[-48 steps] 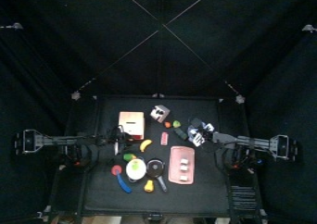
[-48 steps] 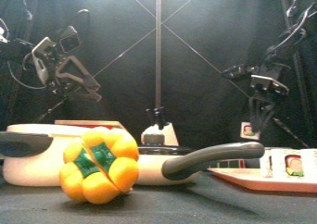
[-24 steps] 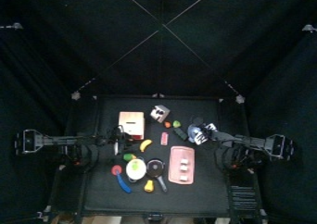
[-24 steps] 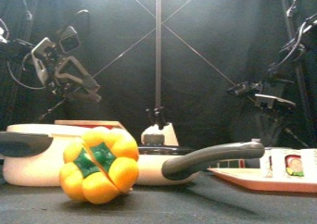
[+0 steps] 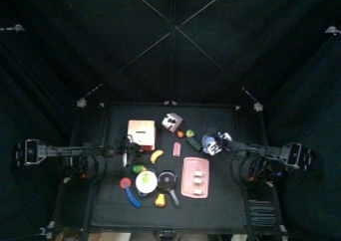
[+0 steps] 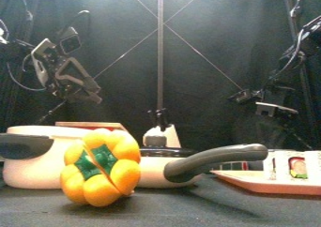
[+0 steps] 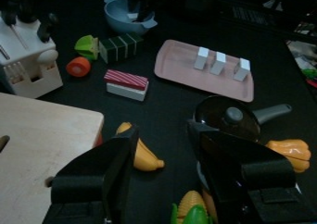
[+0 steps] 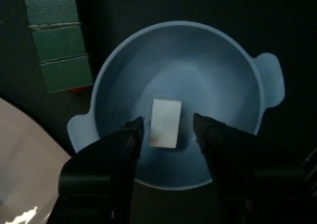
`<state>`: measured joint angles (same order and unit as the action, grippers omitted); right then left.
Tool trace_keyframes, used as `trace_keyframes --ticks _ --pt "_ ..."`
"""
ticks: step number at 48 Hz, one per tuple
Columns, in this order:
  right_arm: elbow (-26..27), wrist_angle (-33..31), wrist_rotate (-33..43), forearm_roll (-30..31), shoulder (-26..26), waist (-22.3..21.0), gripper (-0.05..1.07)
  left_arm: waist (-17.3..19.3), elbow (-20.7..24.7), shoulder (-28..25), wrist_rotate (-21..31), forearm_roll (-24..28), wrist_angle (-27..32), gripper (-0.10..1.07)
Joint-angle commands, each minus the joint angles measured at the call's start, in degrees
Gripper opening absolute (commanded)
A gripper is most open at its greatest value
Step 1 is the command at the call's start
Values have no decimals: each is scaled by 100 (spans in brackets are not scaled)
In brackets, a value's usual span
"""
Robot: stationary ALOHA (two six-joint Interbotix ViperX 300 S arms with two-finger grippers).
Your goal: Place sushi piece in bowl
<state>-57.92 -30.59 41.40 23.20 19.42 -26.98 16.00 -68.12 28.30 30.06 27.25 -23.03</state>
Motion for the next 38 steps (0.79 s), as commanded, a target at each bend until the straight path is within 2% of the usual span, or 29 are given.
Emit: trace_keyframes --ticks 1,38 --pt "88 18 0 9 88 -26 83 18 70 0 0 -9 -18 84" --pt "308 -114 0 0 114 9 83 9 62 9 9 -9 -18 84"
